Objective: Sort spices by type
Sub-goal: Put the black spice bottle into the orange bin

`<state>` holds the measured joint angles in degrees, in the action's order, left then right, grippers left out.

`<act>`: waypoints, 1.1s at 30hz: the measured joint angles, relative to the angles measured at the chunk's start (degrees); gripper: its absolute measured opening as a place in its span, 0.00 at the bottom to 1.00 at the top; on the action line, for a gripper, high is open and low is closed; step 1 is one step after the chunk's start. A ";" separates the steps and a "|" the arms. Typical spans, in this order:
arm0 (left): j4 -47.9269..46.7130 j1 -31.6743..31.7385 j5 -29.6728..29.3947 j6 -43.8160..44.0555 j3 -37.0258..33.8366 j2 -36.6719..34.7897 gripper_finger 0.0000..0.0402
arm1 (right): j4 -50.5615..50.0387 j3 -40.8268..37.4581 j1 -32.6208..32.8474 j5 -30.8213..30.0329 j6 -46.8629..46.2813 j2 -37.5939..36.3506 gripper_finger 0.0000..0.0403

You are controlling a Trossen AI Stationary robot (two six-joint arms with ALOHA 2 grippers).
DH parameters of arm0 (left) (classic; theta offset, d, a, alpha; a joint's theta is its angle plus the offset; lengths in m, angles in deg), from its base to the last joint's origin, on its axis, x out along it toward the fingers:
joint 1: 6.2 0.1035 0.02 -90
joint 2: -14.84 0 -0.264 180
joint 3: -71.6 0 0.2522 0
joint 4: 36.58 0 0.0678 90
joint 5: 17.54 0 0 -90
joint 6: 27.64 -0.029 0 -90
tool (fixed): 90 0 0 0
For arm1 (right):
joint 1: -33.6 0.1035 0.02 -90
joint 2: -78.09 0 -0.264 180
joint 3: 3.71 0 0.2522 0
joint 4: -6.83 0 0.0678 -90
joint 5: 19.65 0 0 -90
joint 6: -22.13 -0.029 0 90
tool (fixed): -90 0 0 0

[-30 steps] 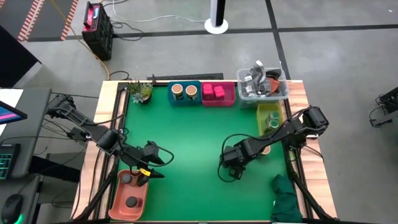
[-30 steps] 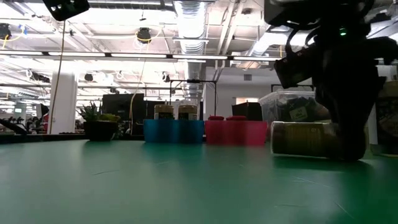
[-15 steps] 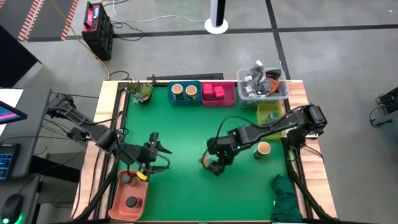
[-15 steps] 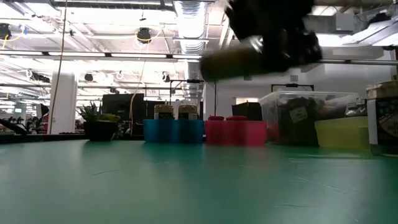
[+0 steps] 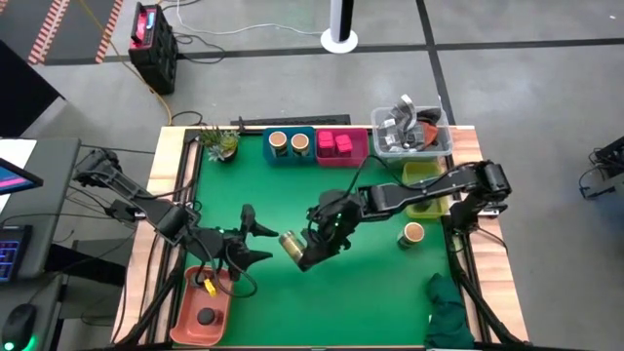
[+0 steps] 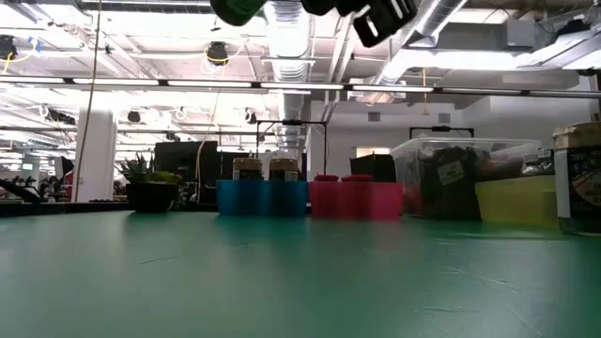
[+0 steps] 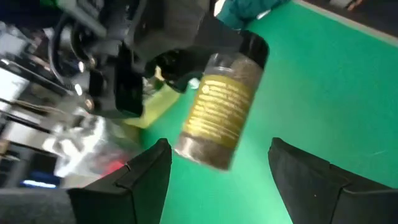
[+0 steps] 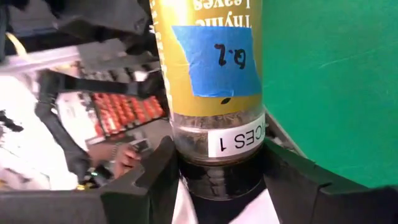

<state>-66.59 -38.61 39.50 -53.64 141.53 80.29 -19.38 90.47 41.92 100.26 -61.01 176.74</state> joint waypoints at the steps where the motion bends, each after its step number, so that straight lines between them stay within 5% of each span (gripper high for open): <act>1: -0.09 0.00 -0.61 -1.66 0.67 0.51 0.64 | 0.70 0.00 -0.19 0.40 -1.10 0.00 0.56; 13: 1.26 0.00 -8.77 -20.35 3.41 8.23 0.64 | 5.82 0.00 -1.06 1.85 -9.72 0.00 0.56; 18: 6.84 -0.04 -15.01 -21.72 3.39 10.43 0.64 | 5.75 0.00 -1.06 1.67 -10.02 -0.04 0.56; 33: 7.06 -0.66 -13.21 -19.82 3.39 10.47 0.54 | 9.30 -0.02 -2.10 0.14 -10.12 0.04 0.57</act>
<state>-59.53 -39.26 26.30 -73.46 144.91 90.76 -10.09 90.45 39.82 100.39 -71.13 176.79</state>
